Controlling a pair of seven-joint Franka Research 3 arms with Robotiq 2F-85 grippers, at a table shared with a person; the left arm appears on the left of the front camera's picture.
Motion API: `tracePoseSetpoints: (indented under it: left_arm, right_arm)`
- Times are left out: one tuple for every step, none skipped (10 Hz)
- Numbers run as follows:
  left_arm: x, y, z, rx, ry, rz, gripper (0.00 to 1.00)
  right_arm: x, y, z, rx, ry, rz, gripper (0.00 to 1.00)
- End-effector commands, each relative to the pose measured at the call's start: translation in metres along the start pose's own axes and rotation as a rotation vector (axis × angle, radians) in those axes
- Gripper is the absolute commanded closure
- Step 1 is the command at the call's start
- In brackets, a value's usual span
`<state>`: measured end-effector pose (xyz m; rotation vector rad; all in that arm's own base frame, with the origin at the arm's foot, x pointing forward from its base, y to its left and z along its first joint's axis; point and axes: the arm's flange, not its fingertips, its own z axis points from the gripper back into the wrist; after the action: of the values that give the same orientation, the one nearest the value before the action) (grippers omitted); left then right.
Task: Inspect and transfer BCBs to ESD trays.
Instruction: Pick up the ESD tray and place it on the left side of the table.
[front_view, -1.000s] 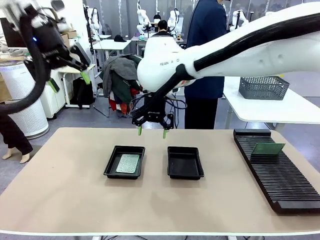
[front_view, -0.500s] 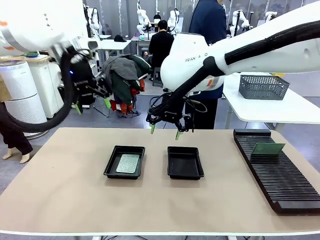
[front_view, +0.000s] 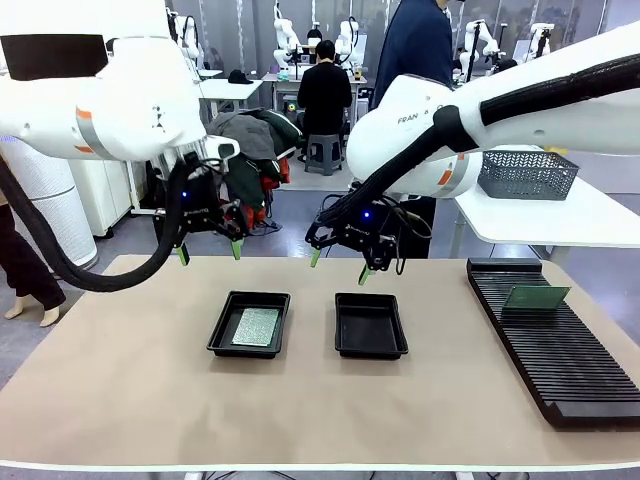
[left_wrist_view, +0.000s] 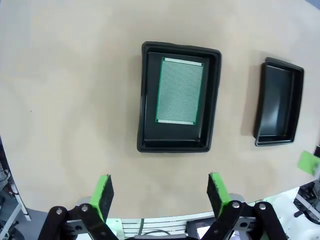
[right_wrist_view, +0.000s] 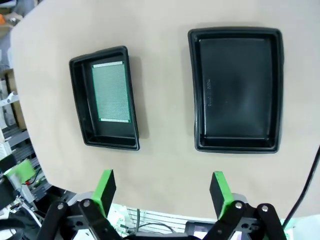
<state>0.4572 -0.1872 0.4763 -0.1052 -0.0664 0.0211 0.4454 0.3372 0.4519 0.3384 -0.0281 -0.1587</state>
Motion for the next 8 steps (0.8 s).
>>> tracePoseSetpoints:
  left_arm:
    - [0.012,0.002,-0.021,0.038,-0.010,-0.037,0.00]
    - [0.017,0.006,-0.034,0.063,0.005,-0.062,0.00]
    - [0.023,0.008,-0.044,0.083,0.012,-0.072,0.00]
    - [0.029,0.012,-0.057,0.083,0.016,-0.089,0.00]
    - [0.033,0.013,-0.070,0.086,0.021,-0.107,0.00]
    - [0.039,0.013,-0.083,0.081,0.025,-0.124,0.00]
    - [0.045,0.015,-0.095,0.072,0.026,-0.141,0.00]
    - [0.051,0.016,-0.106,0.059,0.027,-0.166,0.00]
  right_arm:
    - [-0.006,-0.019,-0.004,0.066,0.005,0.016,0.00]
    - [0.000,0.000,0.000,0.000,0.000,0.000,0.00]
    - [0.000,0.000,0.000,0.000,0.000,0.000,0.00]
    - [0.000,0.000,0.000,0.000,0.000,0.000,0.00]
    - [0.000,0.000,0.000,0.000,0.000,0.000,0.00]
    - [0.000,0.000,0.000,0.000,0.000,0.000,0.00]
    - [0.000,0.000,0.000,0.000,0.000,0.000,0.00]
    - [0.000,0.000,0.000,0.000,0.000,0.000,0.00]
